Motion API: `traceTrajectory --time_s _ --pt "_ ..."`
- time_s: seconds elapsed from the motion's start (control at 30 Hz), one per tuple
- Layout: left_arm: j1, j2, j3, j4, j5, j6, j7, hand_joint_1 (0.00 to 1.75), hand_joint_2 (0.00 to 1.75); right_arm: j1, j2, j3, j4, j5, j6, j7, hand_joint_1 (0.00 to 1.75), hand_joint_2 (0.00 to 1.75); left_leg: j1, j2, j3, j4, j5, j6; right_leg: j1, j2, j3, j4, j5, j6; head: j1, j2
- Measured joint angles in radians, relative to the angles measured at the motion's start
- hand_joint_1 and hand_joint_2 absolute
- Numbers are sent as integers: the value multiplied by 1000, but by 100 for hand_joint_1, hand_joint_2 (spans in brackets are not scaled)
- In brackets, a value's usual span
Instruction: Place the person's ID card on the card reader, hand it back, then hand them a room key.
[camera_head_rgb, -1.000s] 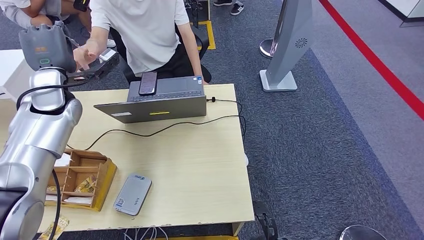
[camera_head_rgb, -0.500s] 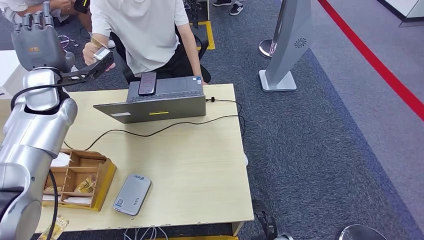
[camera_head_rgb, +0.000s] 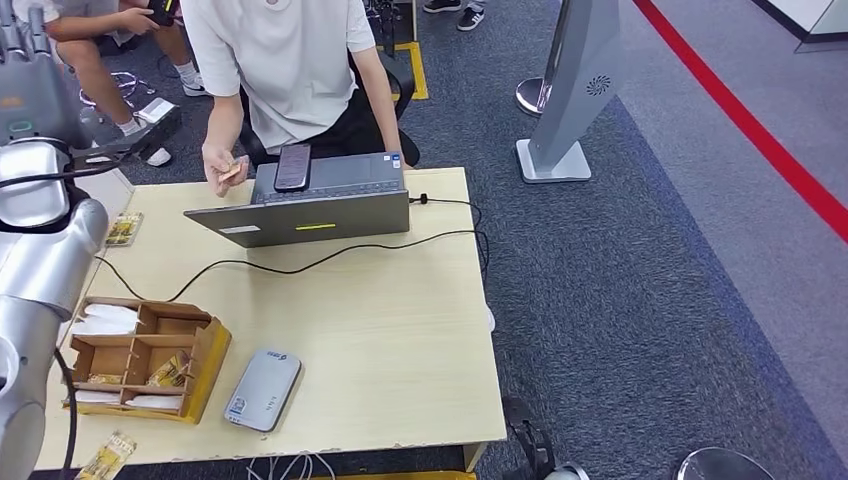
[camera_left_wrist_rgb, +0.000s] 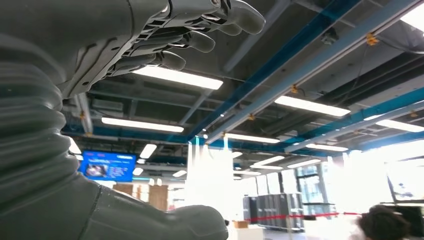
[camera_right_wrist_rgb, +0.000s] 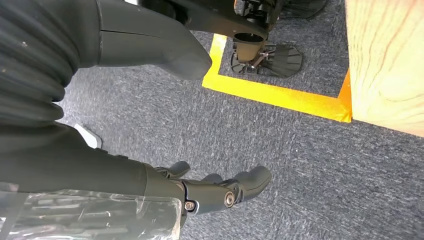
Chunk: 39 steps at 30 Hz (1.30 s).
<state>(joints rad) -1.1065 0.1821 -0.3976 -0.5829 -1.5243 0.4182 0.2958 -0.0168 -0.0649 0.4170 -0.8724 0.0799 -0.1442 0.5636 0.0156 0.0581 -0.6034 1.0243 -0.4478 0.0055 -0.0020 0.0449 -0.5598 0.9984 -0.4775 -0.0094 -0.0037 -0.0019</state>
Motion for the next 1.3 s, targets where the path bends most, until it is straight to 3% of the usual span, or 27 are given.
traceTrajectory --time_s 0.13,0.27,0.4,0.5,0.57,0.7,0.8,0.9,1.1,1.3 --pt "1 105 31 0 29 33 -47 0 175 0 -8 0 9 5 15 -20 0 175 1 0 0 0 0 0 0 0 -2 1 -1 -2 -1 0" --pt "7 212 65 3 54 44 -30 0 175 -6 -11 0 22 18 22 -31 0 175 2 0 -2 -2 0 -5 2 0 -2 3 -2 -5 3 0" --pt "54 389 151 32 190 87 -66 0 175 -13 -11 0 40 31 40 -45 0 175 1 10 2 -3 -4 -13 1 10 -4 5 -4 -8 1 0" --pt "158 523 283 80 366 140 -130 0 175 -15 -12 -6 57 32 50 -58 0 175 1 12 5 -5 -7 -17 0 11 -3 5 -8 -12 0 0" --pt "269 588 387 111 483 157 -152 0 175 -14 -14 -12 62 33 59 -62 0 175 0 11 7 -6 -8 -19 -1 11 -3 5 -11 -13 -1 0" --pt "546 664 653 169 729 162 -231 0 175 6 -24 -22 61 40 75 -57 0 175 -1 8 8 -7 -12 -22 -2 7 -1 5 -17 -14 -5 0" --pt "721 651 862 193 908 137 -330 0 175 36 -35 -28 43 35 76 -53 0 175 -2 -1 7 -6 -14 -21 -4 -3 1 4 -20 -10 -5 0" --pt "848 591 1053 213 1042 94 -372 0 175 70 -42 -34 10 10 70 -52 0 175 -5 -10 7 -6 -15 -18 -7 -11 5 3 -24 -7 -5 0" --pt "984 381 1347 257 1221 9 -395 0 175 148 -55 -18 -93 -49 8 -27 0 175 -8 -21 8 -6 -18 -13 -10 -22 13 -1 -26 -3 -3 0" --pt "1032 183 1484 289 1252 -57 -373 0 175 181 -72 56 -182 -92 -40 11 0 175 -11 -24 7 -5 -17 -8 -12 -26 15 -5 -24 1 0 0"
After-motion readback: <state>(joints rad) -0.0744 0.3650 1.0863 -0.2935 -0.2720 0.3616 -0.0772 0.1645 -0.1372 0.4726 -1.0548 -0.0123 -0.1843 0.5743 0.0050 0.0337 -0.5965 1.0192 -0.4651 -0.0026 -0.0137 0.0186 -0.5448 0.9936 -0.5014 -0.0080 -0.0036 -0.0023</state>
